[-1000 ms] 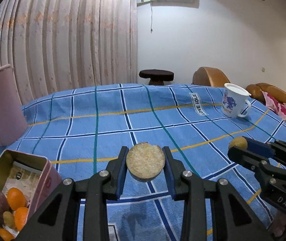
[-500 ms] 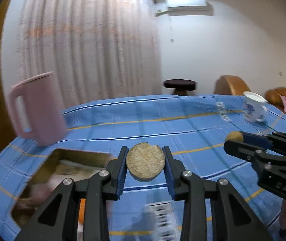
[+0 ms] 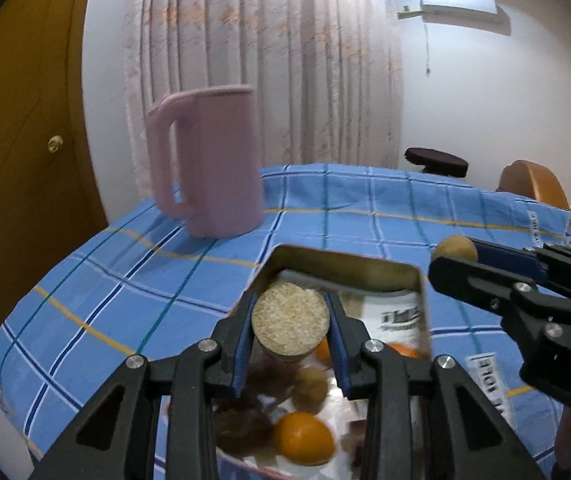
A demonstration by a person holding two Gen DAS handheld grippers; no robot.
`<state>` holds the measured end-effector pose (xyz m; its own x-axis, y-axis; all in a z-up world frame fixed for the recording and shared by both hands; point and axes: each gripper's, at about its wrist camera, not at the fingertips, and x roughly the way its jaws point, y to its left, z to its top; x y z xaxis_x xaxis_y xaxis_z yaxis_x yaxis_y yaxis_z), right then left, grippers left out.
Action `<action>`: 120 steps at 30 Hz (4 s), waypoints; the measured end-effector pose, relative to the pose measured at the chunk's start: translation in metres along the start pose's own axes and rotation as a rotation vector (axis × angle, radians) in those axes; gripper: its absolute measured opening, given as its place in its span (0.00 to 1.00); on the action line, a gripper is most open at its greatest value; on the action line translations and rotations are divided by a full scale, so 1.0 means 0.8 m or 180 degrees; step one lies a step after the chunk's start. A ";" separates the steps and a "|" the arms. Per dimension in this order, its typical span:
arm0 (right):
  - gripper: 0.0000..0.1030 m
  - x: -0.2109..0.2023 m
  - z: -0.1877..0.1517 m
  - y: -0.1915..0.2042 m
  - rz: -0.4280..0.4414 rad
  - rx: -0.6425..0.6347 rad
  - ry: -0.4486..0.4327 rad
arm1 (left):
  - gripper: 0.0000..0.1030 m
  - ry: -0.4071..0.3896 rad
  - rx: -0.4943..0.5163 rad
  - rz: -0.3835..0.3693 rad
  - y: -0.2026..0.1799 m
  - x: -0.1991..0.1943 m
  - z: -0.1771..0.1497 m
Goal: Organize fruits
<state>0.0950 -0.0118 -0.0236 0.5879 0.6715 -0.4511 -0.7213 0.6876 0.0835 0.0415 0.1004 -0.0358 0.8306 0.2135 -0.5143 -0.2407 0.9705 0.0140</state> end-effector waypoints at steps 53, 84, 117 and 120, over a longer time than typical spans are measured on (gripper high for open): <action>0.87 -0.090 -0.036 -0.006 -0.0387 0.0158 -0.0184 | 0.69 -0.0217 0.0058 -0.0280 -0.009 -0.061 -0.001; 0.93 -0.131 -0.046 -0.033 -0.0558 0.0335 -0.0425 | 0.69 -0.0164 0.0123 -0.0244 -0.021 -0.066 -0.002; 0.93 -0.156 -0.053 -0.039 -0.0722 0.0290 -0.0554 | 0.78 -0.0357 0.0192 -0.0397 -0.044 -0.099 0.011; 0.93 -0.159 -0.056 -0.040 -0.0743 0.0294 -0.0552 | 0.78 -0.0358 0.0196 -0.0425 -0.047 -0.101 0.010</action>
<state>0.0272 -0.1317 -0.0090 0.7933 0.5241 -0.3097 -0.5277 0.8457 0.0795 -0.0123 0.0477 0.0122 0.9049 0.0901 -0.4159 -0.0962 0.9953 0.0064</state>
